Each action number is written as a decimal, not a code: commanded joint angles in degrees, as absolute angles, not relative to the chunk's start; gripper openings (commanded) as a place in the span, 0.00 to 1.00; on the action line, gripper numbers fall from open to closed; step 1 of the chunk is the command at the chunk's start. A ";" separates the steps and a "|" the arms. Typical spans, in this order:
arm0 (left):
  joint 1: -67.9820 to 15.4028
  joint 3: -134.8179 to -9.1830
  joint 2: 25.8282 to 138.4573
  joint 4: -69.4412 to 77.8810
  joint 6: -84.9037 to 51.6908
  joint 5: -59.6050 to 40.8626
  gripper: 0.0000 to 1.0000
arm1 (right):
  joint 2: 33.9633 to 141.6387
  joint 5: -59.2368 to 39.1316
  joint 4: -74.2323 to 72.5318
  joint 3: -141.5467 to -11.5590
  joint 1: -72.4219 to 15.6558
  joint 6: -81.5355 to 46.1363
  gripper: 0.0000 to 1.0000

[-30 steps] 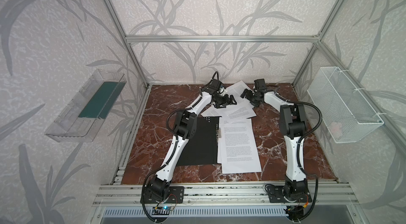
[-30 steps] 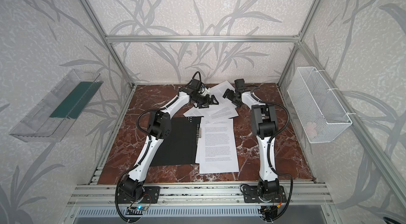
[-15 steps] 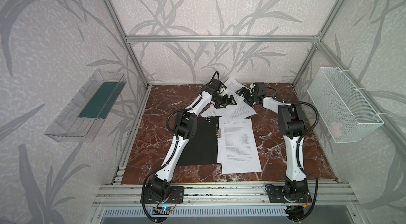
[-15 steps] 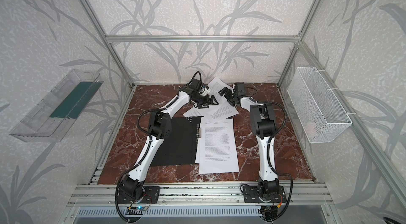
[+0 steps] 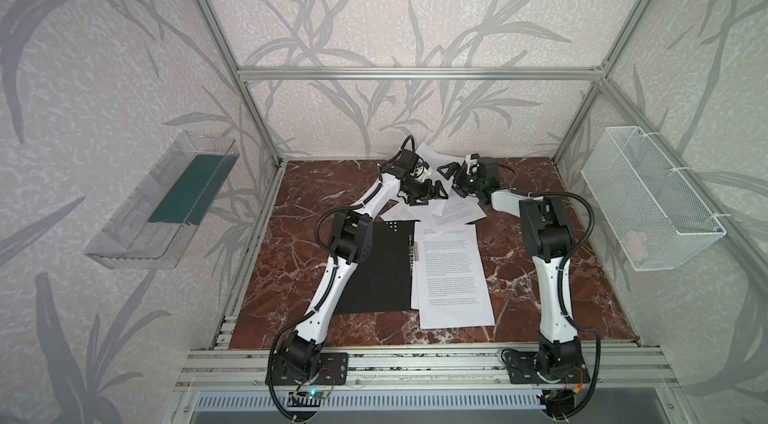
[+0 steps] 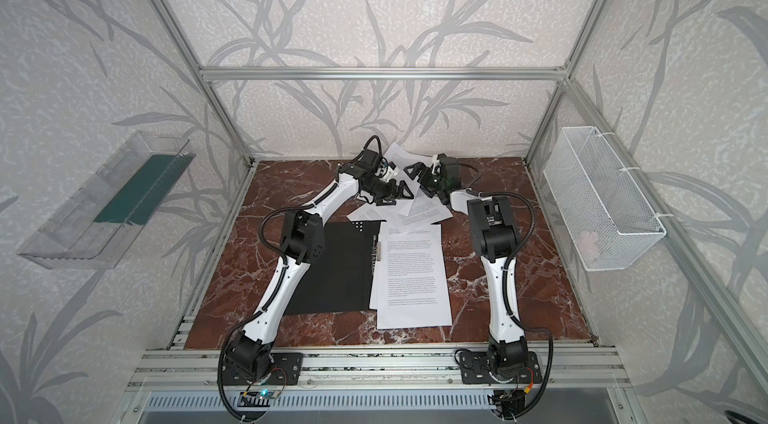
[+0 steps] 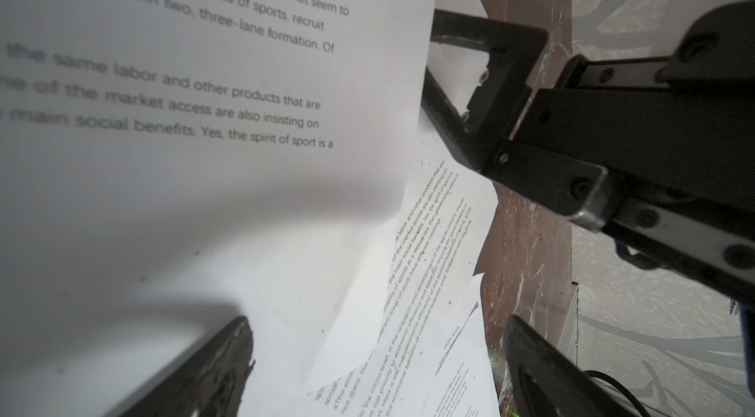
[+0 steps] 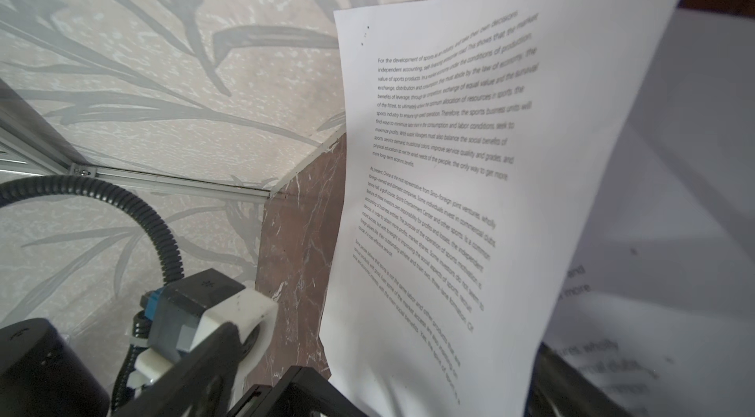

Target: Put the files into the folder

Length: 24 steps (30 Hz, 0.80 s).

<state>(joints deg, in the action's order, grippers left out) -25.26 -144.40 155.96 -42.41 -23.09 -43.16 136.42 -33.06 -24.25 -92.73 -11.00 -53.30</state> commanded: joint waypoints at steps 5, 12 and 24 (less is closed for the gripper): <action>-25.45 -142.20 160.13 -46.69 -23.24 -42.89 0.96 | 138.23 -32.80 -29.53 -89.61 -11.42 -55.42 0.87; -25.31 -141.17 159.23 -45.39 -24.10 -43.99 0.96 | 139.05 -32.64 -29.94 -89.81 -11.43 -56.28 0.51; -24.31 -144.75 149.29 -35.04 -35.00 -52.67 0.97 | 135.57 -30.85 -24.61 -91.18 -11.17 -53.50 0.00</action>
<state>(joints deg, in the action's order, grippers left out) -24.43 -142.65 155.74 -37.41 -30.92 -49.76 137.97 -30.92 -26.35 -89.25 -11.20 -54.89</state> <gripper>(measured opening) 0.964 0.052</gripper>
